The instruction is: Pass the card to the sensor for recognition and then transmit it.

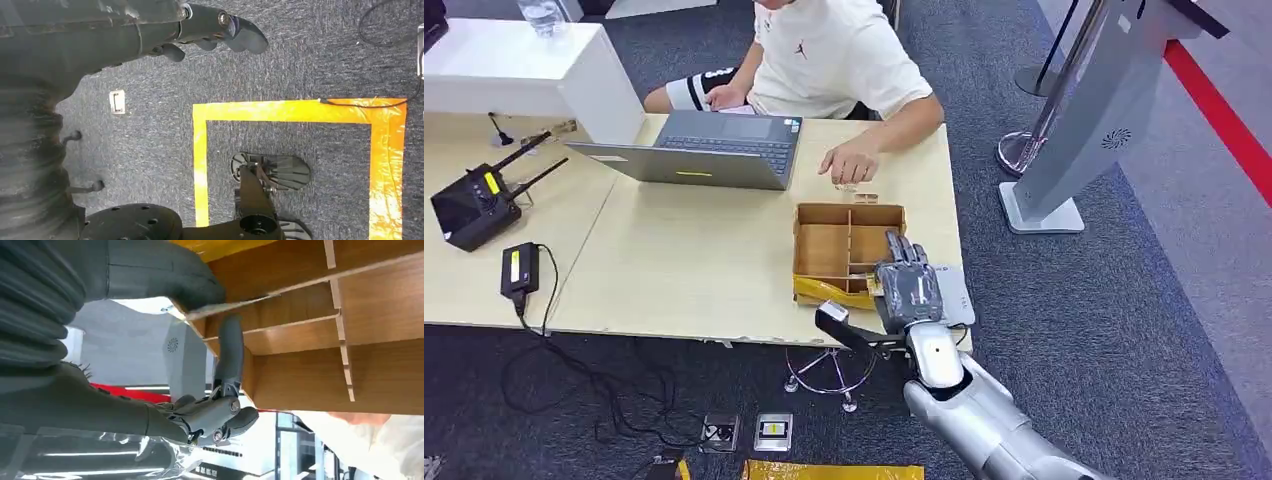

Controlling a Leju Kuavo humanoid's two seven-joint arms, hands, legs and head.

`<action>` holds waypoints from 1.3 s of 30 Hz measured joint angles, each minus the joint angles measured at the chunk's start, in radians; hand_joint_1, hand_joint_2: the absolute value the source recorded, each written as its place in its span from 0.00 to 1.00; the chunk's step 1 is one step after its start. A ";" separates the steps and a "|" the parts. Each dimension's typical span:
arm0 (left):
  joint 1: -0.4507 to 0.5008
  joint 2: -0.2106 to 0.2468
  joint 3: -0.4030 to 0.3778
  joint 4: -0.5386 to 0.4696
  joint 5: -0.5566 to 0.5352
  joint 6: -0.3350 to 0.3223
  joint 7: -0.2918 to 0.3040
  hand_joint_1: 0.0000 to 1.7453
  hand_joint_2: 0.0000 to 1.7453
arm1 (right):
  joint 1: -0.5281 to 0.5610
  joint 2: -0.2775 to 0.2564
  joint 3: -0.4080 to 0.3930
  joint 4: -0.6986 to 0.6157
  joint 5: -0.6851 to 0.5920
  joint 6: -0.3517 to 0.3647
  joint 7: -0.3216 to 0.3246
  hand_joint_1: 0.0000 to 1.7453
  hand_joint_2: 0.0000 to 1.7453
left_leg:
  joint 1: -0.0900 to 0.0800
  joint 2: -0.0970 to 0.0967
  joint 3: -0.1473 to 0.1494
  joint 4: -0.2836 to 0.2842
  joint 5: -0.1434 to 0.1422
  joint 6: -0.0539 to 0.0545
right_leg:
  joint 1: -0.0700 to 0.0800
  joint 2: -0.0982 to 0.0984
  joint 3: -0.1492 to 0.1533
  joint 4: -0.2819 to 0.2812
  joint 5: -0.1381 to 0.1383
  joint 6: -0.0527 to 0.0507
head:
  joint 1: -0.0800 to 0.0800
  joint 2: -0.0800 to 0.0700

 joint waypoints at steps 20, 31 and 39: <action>-0.001 0.000 -0.008 0.000 0.002 0.017 0.000 0.00 1.00 | -0.001 -0.011 -0.026 -0.128 0.076 -0.043 0.000 0.96 1.00 | 0.000 0.000 0.000 0.000 0.000 0.000 | 0.000 0.000 0.000 0.000 0.000 0.000 | 0.000 0.000; 0.004 0.000 -0.008 0.000 0.020 0.030 -0.001 0.00 1.00 | 0.007 -0.028 -0.069 -0.362 0.140 -0.215 -0.027 1.00 1.00 | 0.000 0.000 0.000 0.000 0.000 0.000 | 0.000 0.001 0.000 0.000 0.000 0.000 | 0.000 0.000; -0.004 -0.001 -0.018 0.000 -0.010 0.024 -0.001 0.00 1.00 | -0.058 -0.036 -0.095 -0.484 0.121 -0.095 -0.038 1.00 1.00 | 0.000 0.001 0.000 0.000 0.001 0.000 | 0.000 0.001 0.000 0.000 0.001 0.001 | 0.000 0.000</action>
